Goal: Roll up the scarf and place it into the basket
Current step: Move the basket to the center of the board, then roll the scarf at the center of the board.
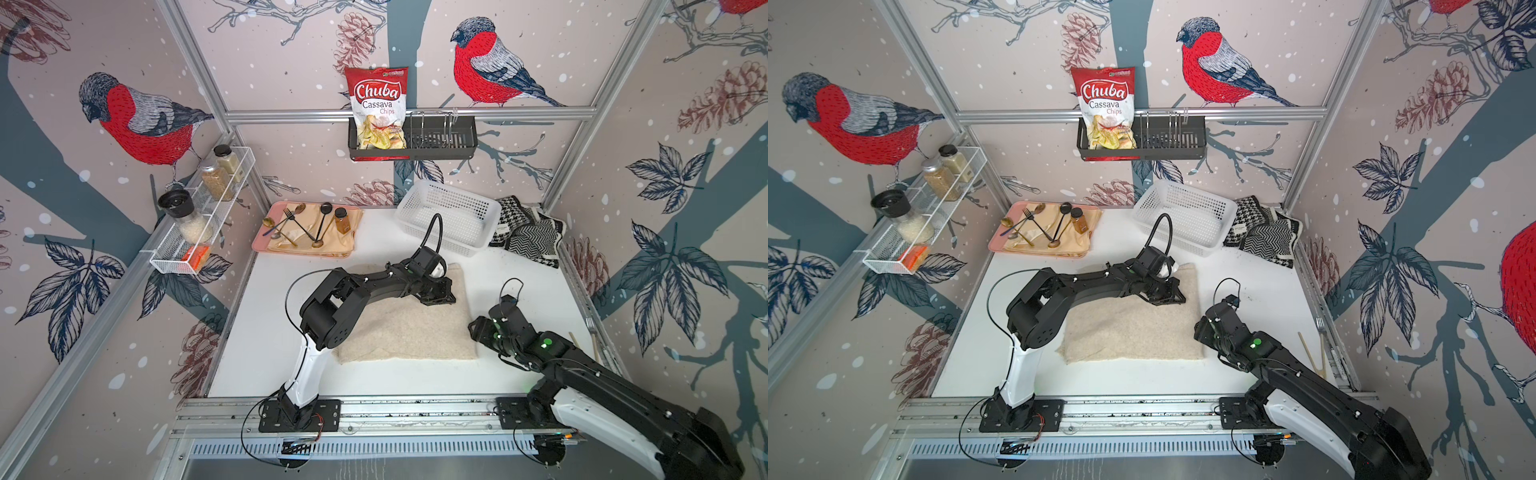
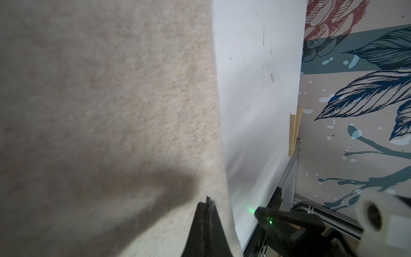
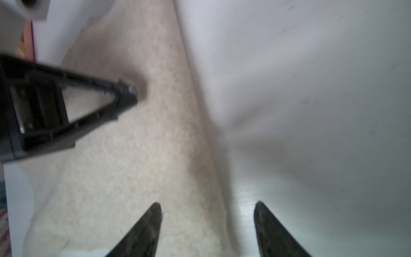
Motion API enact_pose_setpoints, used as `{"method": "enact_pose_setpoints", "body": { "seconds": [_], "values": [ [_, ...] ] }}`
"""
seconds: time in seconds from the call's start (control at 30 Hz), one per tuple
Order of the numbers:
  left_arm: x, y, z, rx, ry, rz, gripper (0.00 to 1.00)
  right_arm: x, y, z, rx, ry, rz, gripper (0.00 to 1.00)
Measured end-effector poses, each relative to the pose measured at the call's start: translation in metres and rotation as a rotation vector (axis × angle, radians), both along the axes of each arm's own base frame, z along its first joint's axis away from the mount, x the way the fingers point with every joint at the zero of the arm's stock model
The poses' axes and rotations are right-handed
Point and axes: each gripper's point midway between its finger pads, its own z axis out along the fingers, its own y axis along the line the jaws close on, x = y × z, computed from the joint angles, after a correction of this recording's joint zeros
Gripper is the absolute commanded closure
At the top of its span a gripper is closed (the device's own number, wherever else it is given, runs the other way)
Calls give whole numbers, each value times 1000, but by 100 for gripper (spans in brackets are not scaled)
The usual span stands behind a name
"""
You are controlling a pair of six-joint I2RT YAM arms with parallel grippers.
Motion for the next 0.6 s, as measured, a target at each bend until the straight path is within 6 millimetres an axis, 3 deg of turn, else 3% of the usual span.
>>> {"method": "enact_pose_setpoints", "body": {
  "seconds": [0.07, 0.17, 0.23, 0.3, 0.6],
  "values": [
    [-3, 0, -5, 11, 3, 1, 100, 14, -14, 1, -22, -3, -55, 50],
    [-4, 2, -14, 34, 6, 10, 100, 29, -34, -5, -58, 5, -109, 83],
    [-4, 5, -23, 54, 13, 22, 100, 35, -43, -11, -67, 26, -121, 94],
    [-4, 7, -29, 58, 9, 27, 100, 39, -44, -17, -69, 37, -107, 97],
    [2, -1, -35, 7, -23, 39, 100, 56, -16, -41, -2, 48, 38, 98]
  ]
}}
